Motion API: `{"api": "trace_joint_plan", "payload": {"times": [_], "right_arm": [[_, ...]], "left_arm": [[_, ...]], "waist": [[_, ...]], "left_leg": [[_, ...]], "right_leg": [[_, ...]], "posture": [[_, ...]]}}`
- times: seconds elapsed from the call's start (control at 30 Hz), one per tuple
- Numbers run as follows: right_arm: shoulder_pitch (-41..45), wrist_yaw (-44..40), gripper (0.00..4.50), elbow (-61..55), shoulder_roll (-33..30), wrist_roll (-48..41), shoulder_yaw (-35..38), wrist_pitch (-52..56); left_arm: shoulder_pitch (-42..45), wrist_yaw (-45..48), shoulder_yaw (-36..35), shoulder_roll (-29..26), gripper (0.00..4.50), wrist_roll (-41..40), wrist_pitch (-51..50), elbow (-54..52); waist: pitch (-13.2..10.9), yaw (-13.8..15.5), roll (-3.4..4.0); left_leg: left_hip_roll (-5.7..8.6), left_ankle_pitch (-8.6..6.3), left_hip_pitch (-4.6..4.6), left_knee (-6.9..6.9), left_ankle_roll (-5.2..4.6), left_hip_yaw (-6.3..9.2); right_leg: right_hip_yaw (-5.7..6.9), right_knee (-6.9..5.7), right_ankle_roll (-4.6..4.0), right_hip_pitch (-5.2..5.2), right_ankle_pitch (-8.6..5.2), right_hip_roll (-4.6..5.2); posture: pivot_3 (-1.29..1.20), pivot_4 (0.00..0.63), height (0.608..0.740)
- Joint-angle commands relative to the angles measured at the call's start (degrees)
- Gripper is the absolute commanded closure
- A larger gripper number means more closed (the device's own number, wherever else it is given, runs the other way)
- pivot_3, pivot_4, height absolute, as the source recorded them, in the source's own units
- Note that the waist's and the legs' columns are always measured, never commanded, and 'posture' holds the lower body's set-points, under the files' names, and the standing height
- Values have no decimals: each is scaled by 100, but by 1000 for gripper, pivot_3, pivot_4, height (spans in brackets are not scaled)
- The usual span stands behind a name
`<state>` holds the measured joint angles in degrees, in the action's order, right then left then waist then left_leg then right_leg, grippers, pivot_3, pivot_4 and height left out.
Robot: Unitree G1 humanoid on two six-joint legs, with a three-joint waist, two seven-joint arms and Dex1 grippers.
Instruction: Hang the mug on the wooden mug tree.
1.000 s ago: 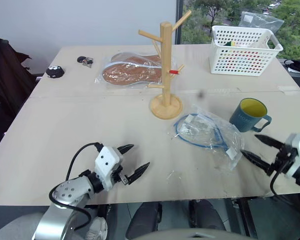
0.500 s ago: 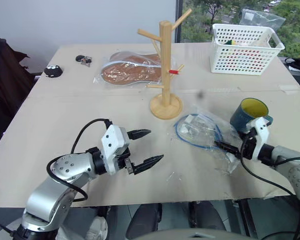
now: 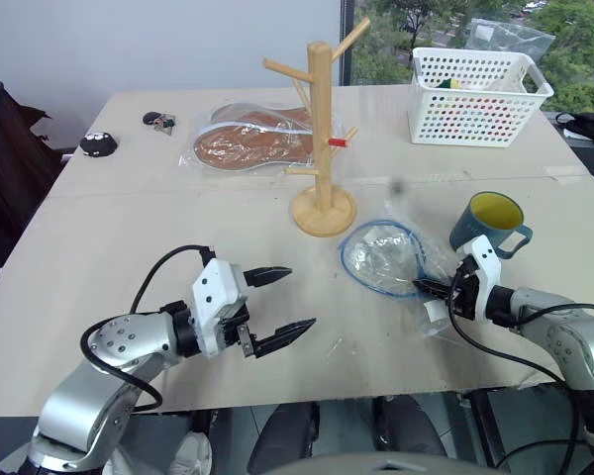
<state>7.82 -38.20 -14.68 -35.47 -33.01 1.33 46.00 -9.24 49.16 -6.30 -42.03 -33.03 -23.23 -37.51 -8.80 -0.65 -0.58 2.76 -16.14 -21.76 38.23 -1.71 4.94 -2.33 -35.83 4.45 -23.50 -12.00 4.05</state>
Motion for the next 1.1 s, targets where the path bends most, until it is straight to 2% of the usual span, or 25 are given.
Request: {"api": "trace_joint_plan", "payload": {"times": [0.03,0.23,0.4,0.57,0.77,0.9,1.03,1.1], "right_arm": [[-60,-82,4449,18,-68,72,18,-9],[-17,-471,4449,-295,-176,-149,136,-60],[232,-653,4449,-988,-384,-1018,649,457],[362,-600,4449,-1521,-869,-1897,1365,1058],[189,-614,4449,-1780,-2051,-3403,3226,1881],[-304,-939,4449,-1692,-2733,-3885,4433,2367],[-1072,-1505,4449,-1520,-3195,-3480,5401,2612],[-1440,-1810,4449,-1236,-3364,-2982,5788,2510]], "left_arm": [[-40,87,-80,20,0,32,204,3],[155,133,-224,223,0,-466,164,9],[714,-160,-419,421,0,-1373,-181,-162],[1596,-415,-205,468,0,-1818,-531,-137],[2869,-596,341,823,0,-1973,-891,243],[3385,-564,652,1080,0,-1955,-1043,525],[3651,-473,973,1312,0,-1778,-1077,712],[3777,-541,1135,1400,0,-1628,-1120,775]], "waist": [[0,1,0],[-1,5,1],[-6,5,4],[-13,32,0],[-22,127,-1],[-23,144,-4],[-27,146,-10],[-28,142,-12]], "left_leg": [[0,0,0,0,0,0],[0,0,-1,1,0,1],[0,0,-4,1,0,4],[3,0,-5,4,-1,4],[11,0,-16,8,-2,14],[9,0,-16,7,-2,12],[8,0,-18,9,-3,4],[8,0,-16,11,-3,-3]], "right_leg": [[0,0,0,0,0,0],[1,0,0,0,0,0],[3,0,1,-2,0,2],[3,0,2,-1,1,2],[15,3,2,0,1,5],[18,3,1,0,1,0],[15,3,2,1,1,1],[9,3,2,1,1,0]], "posture": [[0,150,740],[0,150,740],[0,150,740],[0,150,740],[0,150,740],[0,150,740],[0,150,740],[0,150,740]]}}
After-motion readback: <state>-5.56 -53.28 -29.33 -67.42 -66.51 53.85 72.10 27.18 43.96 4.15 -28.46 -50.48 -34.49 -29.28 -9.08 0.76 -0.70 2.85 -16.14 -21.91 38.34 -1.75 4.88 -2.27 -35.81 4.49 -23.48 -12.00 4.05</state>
